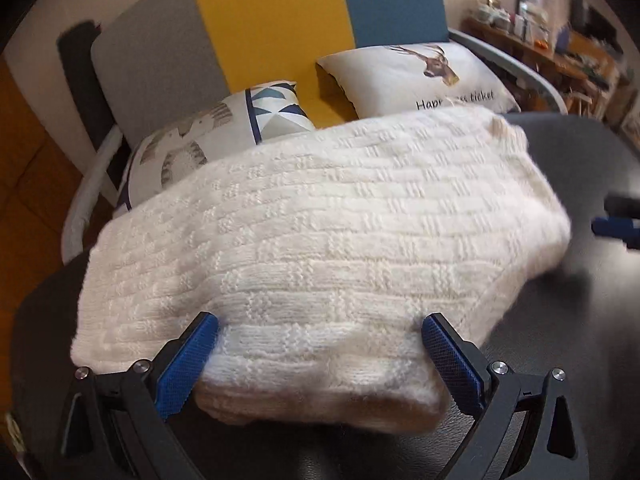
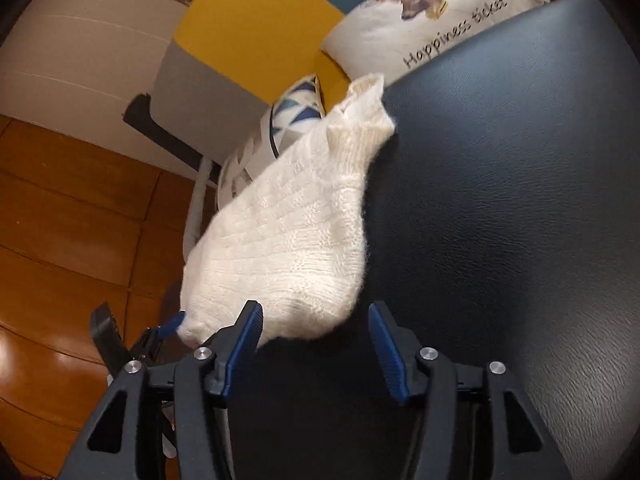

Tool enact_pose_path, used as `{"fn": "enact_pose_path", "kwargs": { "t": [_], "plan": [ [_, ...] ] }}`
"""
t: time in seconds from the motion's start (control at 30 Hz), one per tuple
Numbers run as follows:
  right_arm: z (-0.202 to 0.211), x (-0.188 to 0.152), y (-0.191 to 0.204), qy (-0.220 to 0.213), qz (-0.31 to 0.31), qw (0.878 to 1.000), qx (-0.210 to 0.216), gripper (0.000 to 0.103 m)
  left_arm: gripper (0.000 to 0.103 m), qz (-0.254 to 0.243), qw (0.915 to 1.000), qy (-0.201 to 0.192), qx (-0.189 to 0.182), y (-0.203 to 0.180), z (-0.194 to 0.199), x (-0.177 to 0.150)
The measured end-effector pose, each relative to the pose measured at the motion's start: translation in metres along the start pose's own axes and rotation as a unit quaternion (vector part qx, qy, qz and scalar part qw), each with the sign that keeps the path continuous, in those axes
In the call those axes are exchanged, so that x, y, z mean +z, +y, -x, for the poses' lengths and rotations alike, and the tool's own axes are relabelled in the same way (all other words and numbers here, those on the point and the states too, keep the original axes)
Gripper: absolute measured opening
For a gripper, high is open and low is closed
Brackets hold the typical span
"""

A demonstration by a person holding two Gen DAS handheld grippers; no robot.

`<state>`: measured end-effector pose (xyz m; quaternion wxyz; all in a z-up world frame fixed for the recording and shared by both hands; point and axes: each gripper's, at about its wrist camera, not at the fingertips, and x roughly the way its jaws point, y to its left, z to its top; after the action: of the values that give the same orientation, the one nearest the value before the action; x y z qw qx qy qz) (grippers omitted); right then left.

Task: Fold clothes

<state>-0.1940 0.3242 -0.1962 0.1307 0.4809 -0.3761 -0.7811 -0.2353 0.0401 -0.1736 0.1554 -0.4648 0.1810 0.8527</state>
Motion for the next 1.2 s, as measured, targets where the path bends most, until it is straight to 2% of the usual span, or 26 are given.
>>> {"fn": "enact_pose_path", "kwargs": {
  "t": [0.07, 0.17, 0.2, 0.23, 0.27, 0.3, 0.33, 0.43, 0.67, 0.77, 0.87, 0.9, 0.93, 0.97, 1.0, 1.07, 1.1, 1.17, 1.2],
  "plan": [
    [-0.015, 0.006, 0.001, 0.001, -0.006, 1.0, -0.019, 0.061, 0.103, -0.019, 0.9998, 0.007, -0.001, -0.007, -0.004, -0.005],
    [-0.034, 0.016, 0.014, 0.0, 0.013, 0.999, -0.042, 0.062, 0.102, -0.035, 0.9994, -0.004, 0.002, -0.013, -0.004, -0.009],
    [-0.04, 0.018, 0.023, 0.006, 0.04, 0.997, -0.063, 0.055, 0.099, -0.036, 0.9993, -0.003, -0.006, -0.013, -0.004, -0.01],
    [-0.047, 0.018, 0.036, 0.015, 0.085, 0.991, -0.097, 0.045, 0.089, -0.037, 0.9992, -0.003, -0.015, -0.013, -0.003, -0.01],
    [-0.053, 0.015, 0.046, 0.022, 0.122, 0.985, -0.122, 0.009, 0.083, -0.038, 0.999, -0.002, -0.023, -0.013, -0.003, -0.011],
    [-0.058, 0.01, 0.053, 0.029, 0.149, 0.979, -0.136, 0.005, 0.064, -0.042, 0.9988, -0.003, -0.026, -0.015, -0.001, -0.01],
    [-0.064, 0.006, 0.059, 0.037, 0.176, 0.972, -0.15, 0.005, 0.051, -0.046, 0.9986, -0.003, -0.024, -0.017, 0.001, -0.009],
    [-0.073, -0.002, 0.07, 0.058, 0.234, 0.955, -0.172, 0.005, 0.038, -0.057, 0.9982, -0.001, -0.02, -0.021, 0.006, -0.011],
    [-0.043, -0.027, 0.052, 0.106, 0.314, 0.921, -0.207, 0.005, 0.029, -0.06, 0.9966, 0.0, -0.055, -0.04, 0.042, -0.05],
    [-0.018, -0.036, 0.033, 0.101, 0.322, 0.909, -0.245, 0.005, 0.028, -0.025, 0.9945, 0.01, -0.101, -0.055, 0.066, -0.074],
    [0.007, -0.041, 0.012, 0.083, 0.316, 0.899, -0.291, 0.01, 0.025, -0.011, 0.988, 0.02, -0.153, -0.092, 0.095, -0.102],
    [0.017, -0.042, 0.005, 0.074, 0.309, 0.898, -0.304, 0.016, 0.023, -0.009, 0.9862, 0.024, -0.164, -0.107, 0.103, -0.11],
    [0.03, -0.041, -0.002, 0.061, 0.295, 0.901, -0.312, 0.016, 0.023, -0.007, 0.9843, 0.028, -0.174, -0.123, 0.111, -0.119],
    [0.043, -0.04, -0.007, 0.044, 0.282, 0.904, -0.317, 0.019, 0.023, -0.001, 0.9773, 0.037, -0.209, -0.141, 0.118, -0.128],
    [0.058, -0.04, -0.007, 0.022, 0.274, 0.907, -0.319, 0.021, 0.018, 0.003, 0.9728, 0.041, -0.228, -0.154, 0.124, -0.135],
    [0.088, -0.045, -0.002, -0.023, 0.273, 0.905, -0.325, 0.021, 0.018, 0.013, 0.9632, 0.047, -0.264, -0.182, 0.136, -0.149],
    [0.098, -0.052, 0.005, -0.037, 0.276, 0.907, -0.317, 0.023, 0.018, 0.014, 0.9627, 0.034, -0.268, -0.189, 0.147, -0.152],
    [0.107, -0.07, 0.021, -0.044, 0.278, 0.918, -0.281, 0.023, 0.019, 0.031, 0.9534, -0.002, -0.3, -0.189, 0.174, -0.152],
    [0.111, -0.079, 0.029, -0.047, 0.279, 0.922, -0.263, 0.023, 0.02, 0.039, 0.9547, -0.027, -0.294, -0.183, 0.189, -0.149]
  ]
}}
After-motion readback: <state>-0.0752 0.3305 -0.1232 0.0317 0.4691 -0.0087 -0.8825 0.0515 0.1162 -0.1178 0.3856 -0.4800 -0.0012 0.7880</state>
